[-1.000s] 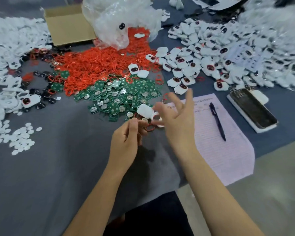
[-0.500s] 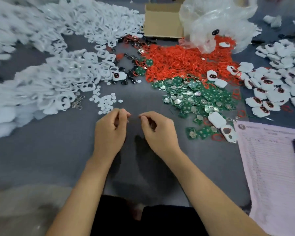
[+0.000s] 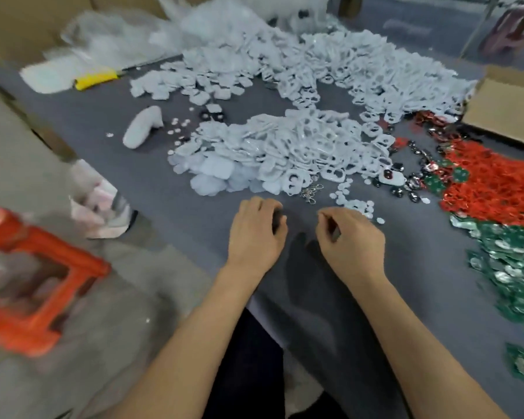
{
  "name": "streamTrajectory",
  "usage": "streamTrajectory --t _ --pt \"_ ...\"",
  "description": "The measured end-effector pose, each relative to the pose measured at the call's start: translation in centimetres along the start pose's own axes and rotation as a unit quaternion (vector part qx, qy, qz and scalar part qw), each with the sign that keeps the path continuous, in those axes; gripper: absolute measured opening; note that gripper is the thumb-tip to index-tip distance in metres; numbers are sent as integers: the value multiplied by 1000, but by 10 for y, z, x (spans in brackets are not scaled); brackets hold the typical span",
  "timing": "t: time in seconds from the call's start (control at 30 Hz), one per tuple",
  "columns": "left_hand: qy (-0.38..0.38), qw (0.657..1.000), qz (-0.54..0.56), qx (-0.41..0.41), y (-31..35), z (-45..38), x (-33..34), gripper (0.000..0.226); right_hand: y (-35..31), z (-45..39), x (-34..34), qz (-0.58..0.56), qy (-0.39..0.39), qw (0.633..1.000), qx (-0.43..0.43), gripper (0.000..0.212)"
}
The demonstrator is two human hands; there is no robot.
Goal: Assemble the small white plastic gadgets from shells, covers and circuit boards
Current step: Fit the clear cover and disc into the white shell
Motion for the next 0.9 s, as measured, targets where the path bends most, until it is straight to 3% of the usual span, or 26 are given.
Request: streamTrajectory --t 0.13,0.33,0.47,0.63,0.9 --pt "1 1000 6 -5 -5 -7 2 20 -14 -19 18 32 39 998 -41 11" --pt "-14 1000 -9 -26 -13 -29 5 11 -16 -49 55 42 -11 998 -52 28" --pt "11 999 -1 -38 -21 -42 -1 20 -11 -57 68 61 -55 997 -17 38" --pt "15 998 -42 -39 -23 -43 5 39 -9 -55 64 56 -32 998 -22 27" --pt "30 998 -28 -53 -24 -41 3 31 -12 -52 50 0 32 999 -33 14"
Point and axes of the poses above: each hand's wrist, its own z-axis away from the middle knuckle, its own x-axis out of the palm, y = z × x, the point moved 8 cm from there along -z, towards the middle knuckle, and after that the axes turned 2 degrees about -x, right-handed, at the moved point
